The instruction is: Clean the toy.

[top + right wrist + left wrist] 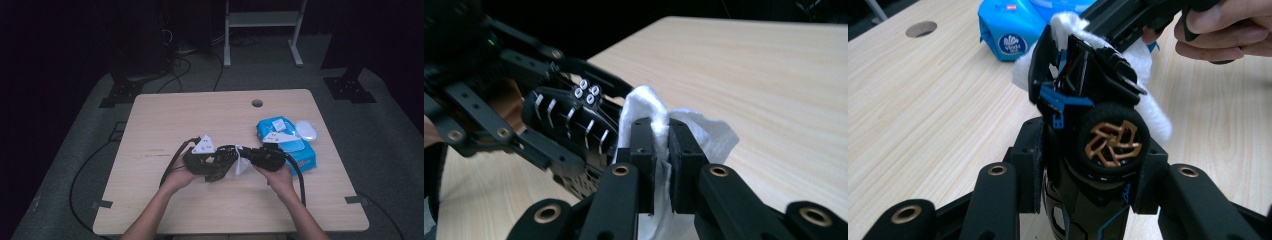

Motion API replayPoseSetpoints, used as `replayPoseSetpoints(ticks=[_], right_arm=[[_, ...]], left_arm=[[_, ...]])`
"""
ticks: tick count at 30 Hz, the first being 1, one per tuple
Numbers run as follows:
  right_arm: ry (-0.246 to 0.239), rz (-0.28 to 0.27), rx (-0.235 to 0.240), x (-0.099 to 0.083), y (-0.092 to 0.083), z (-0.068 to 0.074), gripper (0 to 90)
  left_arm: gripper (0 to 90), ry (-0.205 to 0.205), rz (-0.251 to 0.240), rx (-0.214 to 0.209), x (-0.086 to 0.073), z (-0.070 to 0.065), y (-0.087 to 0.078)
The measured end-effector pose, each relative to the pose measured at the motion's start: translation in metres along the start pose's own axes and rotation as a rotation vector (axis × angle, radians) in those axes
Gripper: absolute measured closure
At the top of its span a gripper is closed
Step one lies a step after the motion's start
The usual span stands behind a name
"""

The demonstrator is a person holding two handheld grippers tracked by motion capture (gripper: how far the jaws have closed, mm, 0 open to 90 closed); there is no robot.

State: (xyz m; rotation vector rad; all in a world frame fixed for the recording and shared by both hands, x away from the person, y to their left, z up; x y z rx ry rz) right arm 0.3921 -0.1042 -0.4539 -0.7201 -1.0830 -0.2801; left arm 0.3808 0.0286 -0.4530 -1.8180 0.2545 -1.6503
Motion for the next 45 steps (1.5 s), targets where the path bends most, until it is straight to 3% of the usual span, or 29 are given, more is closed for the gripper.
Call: replayPoseSetpoints(ticks=[3,13,18,22,26,30,32,33,39,45], right_arm=[[0.002,0.018,-0.008,-0.004,-0.001,-0.003,82.5],[-0.054,-0.047,-0.021,0.020,-0.017,0.009,82.5],[-0.033,-0.059,-0.006,0.017,-0.017,0.005,82.5],[-0.006,-0.020,-0.022,0.004,-0.012,-0.006,82.5],[-0.012,0.088,-0.065,-0.013,-0.007,-0.015,82.5],[0.013,0.026,-0.062,-0.004,-0.019,-0.018,82.5],[0.001,0.016,-0.067,0.000,-0.024,-0.019,82.5],[0.003,0.017,-0.065,0.001,-0.025,-0.019,82.5],[-0.004,0.031,-0.062,-0.003,-0.023,-0.018,82.5],[-0.009,0.059,-0.047,-0.007,-0.014,-0.013,82.5]], left_arm=[[57.6,0.001,0.002,-0.002,0.001,0.000,0.003],[57.6,0.018,0.020,-0.004,0.010,0.000,0.012],[57.6,0.013,0.026,-0.011,0.010,0.001,0.015],[57.6,-0.007,0.034,-0.028,0.004,0.002,0.018],[57.6,-0.016,0.080,-0.041,-0.003,0.002,0.025],[57.6,-0.025,0.110,-0.046,-0.005,0.005,0.030],[57.6,-0.022,0.134,-0.042,-0.005,0.006,0.032],[57.6,-0.024,0.130,-0.046,-0.004,0.006,0.033],[60.3,-0.031,0.224,-0.051,-0.013,0.007,0.043],[59.9,-0.047,0.217,-0.066,-0.013,0.007,0.042]])
Point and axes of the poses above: each handheld gripper's, and its own axes: y roughly forward along the jaws, x roughly out of its top, z roughly to its left, the point moved 8 cm from there along y, roughly forward along the jaws, and after that the axes turned 4 degrees about -x, right-handed, at the moved point
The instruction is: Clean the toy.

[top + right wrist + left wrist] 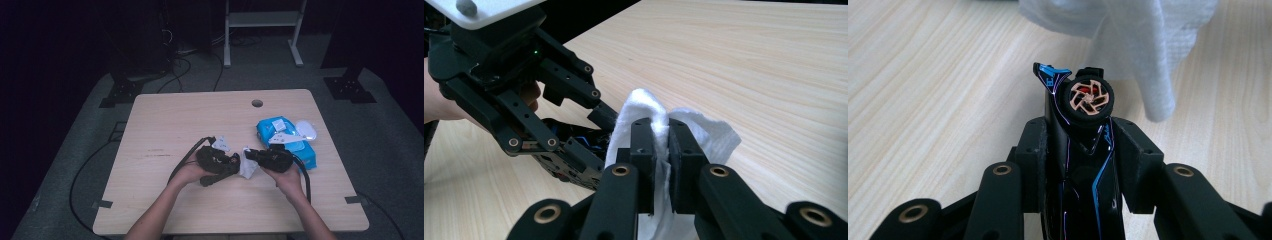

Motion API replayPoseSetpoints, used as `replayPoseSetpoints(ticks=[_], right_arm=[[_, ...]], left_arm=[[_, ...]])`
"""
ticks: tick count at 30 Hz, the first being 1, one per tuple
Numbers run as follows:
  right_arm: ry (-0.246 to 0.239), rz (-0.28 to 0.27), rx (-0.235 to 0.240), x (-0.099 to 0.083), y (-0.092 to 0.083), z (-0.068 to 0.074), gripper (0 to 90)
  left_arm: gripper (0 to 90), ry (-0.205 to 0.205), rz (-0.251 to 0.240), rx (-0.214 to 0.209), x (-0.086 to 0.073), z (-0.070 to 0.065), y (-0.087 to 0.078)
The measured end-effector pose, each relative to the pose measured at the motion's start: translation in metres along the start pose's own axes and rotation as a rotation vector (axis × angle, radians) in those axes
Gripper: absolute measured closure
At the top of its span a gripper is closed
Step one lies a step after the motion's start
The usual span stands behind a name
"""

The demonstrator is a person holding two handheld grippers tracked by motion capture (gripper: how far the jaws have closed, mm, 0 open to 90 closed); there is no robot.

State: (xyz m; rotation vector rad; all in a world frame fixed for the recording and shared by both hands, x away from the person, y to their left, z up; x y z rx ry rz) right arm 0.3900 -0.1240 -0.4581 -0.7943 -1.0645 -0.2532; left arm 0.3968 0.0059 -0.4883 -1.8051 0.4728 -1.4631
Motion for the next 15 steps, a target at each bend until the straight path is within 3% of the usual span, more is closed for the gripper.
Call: replayPoseSetpoints(ticks=[7,15], right_arm=[[-0.014,-0.008,0.039,0.011,0.002,0.013,82.5],[-0.027,0.013,0.063,0.018,0.013,0.027,82.5]], left_arm=[[49.2,-0.039,-0.070,-0.054,-0.003,-0.003,-0.017],[45.3,-0.103,-0.145,-0.094,-0.016,0.002,-0.043]])
Point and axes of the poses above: each handheld gripper's, and its own axes: y roughly forward along the jaws, x roughly out of its top, z roughly to its left, the point moved 8 cm from there along y, roughly forward along the jaws, and after that the axes turned 4 degrees about -x, right-handed, at the moved point
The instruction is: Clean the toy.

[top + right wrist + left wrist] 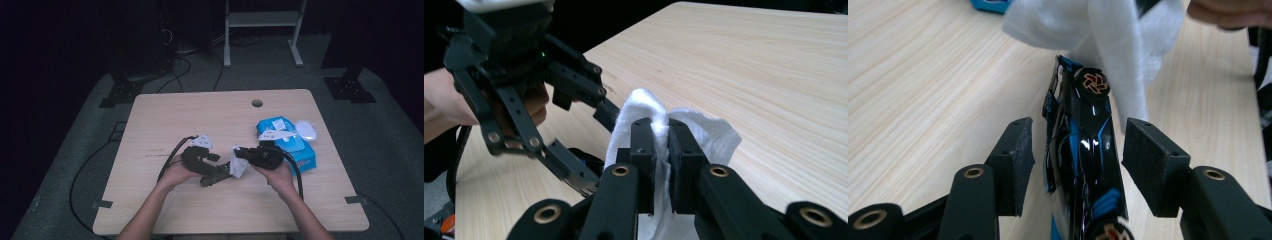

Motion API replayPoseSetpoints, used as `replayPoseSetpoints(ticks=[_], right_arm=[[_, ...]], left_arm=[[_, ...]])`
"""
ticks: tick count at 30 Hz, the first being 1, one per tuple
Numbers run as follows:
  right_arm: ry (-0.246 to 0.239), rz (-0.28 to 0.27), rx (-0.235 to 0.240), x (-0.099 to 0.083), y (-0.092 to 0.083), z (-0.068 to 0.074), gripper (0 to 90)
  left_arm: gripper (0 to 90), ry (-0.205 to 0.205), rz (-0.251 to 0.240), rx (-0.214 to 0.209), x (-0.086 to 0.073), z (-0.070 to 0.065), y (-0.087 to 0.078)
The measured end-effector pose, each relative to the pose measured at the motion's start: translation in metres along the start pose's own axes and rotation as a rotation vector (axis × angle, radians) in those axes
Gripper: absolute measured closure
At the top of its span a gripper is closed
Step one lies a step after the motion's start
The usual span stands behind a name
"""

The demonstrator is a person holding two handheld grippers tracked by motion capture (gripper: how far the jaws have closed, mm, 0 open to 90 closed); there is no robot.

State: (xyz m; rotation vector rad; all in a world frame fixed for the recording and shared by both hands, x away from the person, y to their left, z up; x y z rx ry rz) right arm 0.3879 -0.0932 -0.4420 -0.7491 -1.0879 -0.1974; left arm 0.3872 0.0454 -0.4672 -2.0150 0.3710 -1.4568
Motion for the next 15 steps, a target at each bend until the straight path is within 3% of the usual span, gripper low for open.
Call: replayPoseSetpoints(ticks=[6,15], right_arm=[[0.002,0.058,0.011,-0.008,0.016,0.002,82.5],[0.007,0.116,0.015,-0.019,0.027,-0.001,82.5]], left_arm=[[42.8,-0.044,-0.034,-0.002,-0.005,0.006,-0.011],[40.0,-0.109,-0.041,-0.037,-0.017,0.009,-0.006]])
Point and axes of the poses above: each handheld gripper's, and its own axes: y roughly forward along the jaws, x roughly out of its top, z roughly to its left, the point moved 8 cm from there along y, roughly forward along the jaws, and after that the axes turned 4 degrees about -x, right-handed, at the moved point
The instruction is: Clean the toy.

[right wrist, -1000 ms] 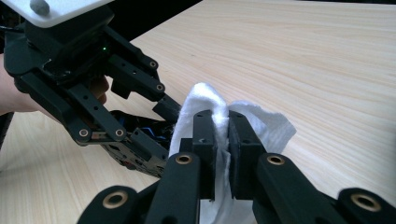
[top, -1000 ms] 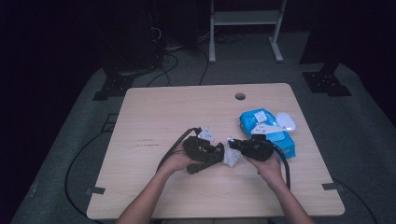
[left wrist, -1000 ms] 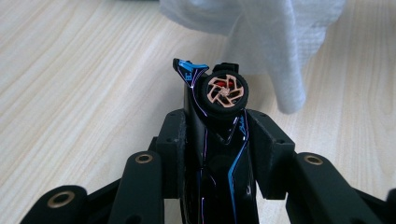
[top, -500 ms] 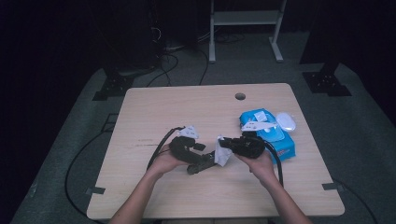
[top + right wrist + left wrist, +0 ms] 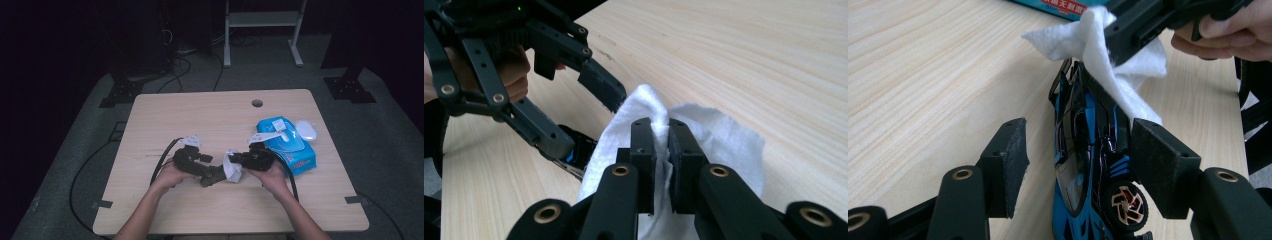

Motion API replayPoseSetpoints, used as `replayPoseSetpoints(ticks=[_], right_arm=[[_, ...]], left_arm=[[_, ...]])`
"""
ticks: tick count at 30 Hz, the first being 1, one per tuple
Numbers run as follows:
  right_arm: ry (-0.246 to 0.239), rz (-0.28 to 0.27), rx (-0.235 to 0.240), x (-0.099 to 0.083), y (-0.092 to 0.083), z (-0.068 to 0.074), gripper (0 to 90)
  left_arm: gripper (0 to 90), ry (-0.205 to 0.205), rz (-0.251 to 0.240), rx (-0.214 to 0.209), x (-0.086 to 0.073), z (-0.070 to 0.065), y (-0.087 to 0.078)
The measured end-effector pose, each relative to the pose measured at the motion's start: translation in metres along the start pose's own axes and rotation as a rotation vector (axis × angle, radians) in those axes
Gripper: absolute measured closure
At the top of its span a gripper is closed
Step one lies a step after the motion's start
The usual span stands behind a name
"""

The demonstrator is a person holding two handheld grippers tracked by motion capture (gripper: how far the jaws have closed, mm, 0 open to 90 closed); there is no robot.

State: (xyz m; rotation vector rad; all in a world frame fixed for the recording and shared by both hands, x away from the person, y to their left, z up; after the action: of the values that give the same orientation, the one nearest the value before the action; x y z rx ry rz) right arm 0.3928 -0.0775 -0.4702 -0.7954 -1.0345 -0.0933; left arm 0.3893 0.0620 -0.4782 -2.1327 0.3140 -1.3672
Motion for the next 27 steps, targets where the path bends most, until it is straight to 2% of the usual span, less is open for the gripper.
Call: replayPoseSetpoints(ticks=[4,9,13,17,20,27], right_arm=[[0.004,0.008,0.010,-0.002,-0.001,0.001,82.5],[-0.014,0.016,0.019,-0.006,-0.007,0.005,82.5],[-0.030,0.012,0.024,-0.013,-0.014,0.009,82.5],[-0.054,0.004,0.016,-0.021,-0.021,0.014,82.5],[-0.080,0.006,0.008,-0.029,-0.025,0.019,82.5],[-0.122,0.034,-0.011,-0.047,-0.032,0.023,82.5]], left_arm=[[40.0,-0.014,-0.009,-0.009,-0.001,-0.001,0.001],[36.7,-0.010,-0.004,-0.019,-0.003,-0.007,0.005],[29.2,0.027,0.015,0.017,-0.005,-0.015,0.011],[25.0,0.069,0.049,0.033,-0.009,-0.022,0.016],[19.8,0.073,0.079,0.038,-0.013,-0.026,0.022],[19.1,0.128,0.125,0.062,-0.022,-0.034,0.036]])
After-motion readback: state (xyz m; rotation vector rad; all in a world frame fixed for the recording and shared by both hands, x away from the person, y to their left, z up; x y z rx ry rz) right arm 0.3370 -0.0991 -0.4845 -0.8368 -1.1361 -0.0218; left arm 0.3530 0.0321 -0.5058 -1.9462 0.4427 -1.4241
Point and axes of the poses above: each handheld gripper's, and its own axes: y roughly forward along the jaws, x roughly out of its top, z roughly to its left, the point moved 8 cm from there along y, roughly forward along the jaws, and after that the axes turned 4 degrees about -x, right-handed, at the moved point
